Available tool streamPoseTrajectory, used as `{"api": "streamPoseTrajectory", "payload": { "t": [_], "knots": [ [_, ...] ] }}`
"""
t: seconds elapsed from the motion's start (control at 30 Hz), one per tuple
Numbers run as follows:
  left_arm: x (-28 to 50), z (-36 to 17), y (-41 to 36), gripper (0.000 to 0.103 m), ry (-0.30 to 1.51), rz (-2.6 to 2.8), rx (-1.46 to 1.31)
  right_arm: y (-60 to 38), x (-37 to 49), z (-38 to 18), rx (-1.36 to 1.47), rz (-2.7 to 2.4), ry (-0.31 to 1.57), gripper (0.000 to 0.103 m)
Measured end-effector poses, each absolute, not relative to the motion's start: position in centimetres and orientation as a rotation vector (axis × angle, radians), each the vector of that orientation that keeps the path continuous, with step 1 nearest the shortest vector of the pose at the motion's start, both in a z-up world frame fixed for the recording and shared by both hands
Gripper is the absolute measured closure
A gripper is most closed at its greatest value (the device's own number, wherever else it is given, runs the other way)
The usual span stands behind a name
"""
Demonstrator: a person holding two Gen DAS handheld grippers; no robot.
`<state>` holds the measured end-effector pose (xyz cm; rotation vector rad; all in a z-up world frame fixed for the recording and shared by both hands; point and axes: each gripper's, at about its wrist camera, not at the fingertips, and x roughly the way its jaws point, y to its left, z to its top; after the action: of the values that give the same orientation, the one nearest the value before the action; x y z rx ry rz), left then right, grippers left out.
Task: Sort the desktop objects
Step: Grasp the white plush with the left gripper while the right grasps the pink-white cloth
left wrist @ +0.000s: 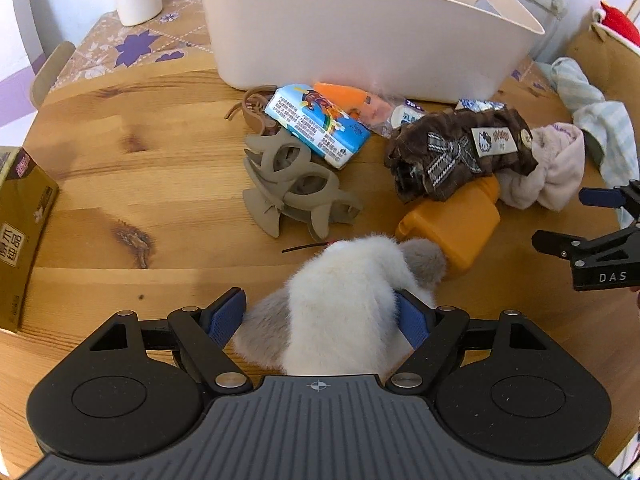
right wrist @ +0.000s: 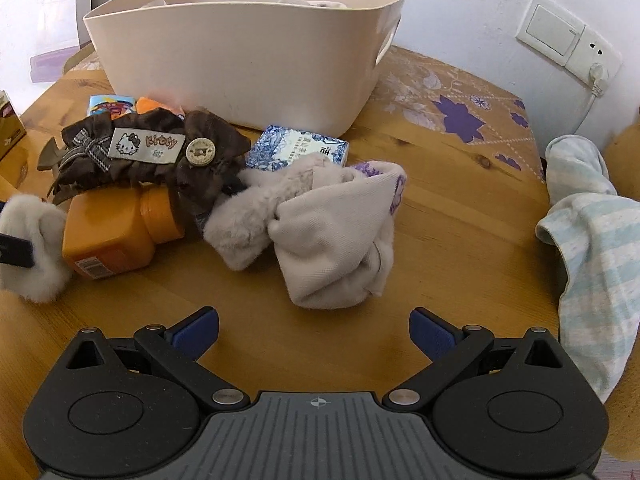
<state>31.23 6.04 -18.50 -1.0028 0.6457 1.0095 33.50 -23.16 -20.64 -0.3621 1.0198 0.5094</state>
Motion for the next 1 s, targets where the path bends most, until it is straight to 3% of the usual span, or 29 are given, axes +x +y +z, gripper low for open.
{"api": "streamPoseTrajectory", "payload": {
  "t": [0.53,0.63,0.7,0.8,1.0],
  "knots": [
    [32.1,-19.5,7.6,0.022,0.624,0.99,-1.029,-20.1,35.6,-21.1,-0.471,0.524,0.939,0.0],
    [32.3,-19.5,7.7,0.026,0.622,0.995,-1.023,-19.7,35.4,-21.0,-0.472,0.546,0.926,0.007],
    [32.5,-19.4,7.7,0.042,0.605,0.982,-1.023,-19.6,35.1,-20.9,-0.49,0.572,0.908,0.017],
    [32.3,-19.4,7.7,0.055,0.592,0.954,-1.025,-19.6,35.0,-20.6,-0.491,0.612,0.911,0.032],
    [32.1,-19.4,7.7,0.073,0.569,0.935,-1.057,-19.9,35.0,-20.2,-0.495,0.622,0.913,0.058]
  ]
}}
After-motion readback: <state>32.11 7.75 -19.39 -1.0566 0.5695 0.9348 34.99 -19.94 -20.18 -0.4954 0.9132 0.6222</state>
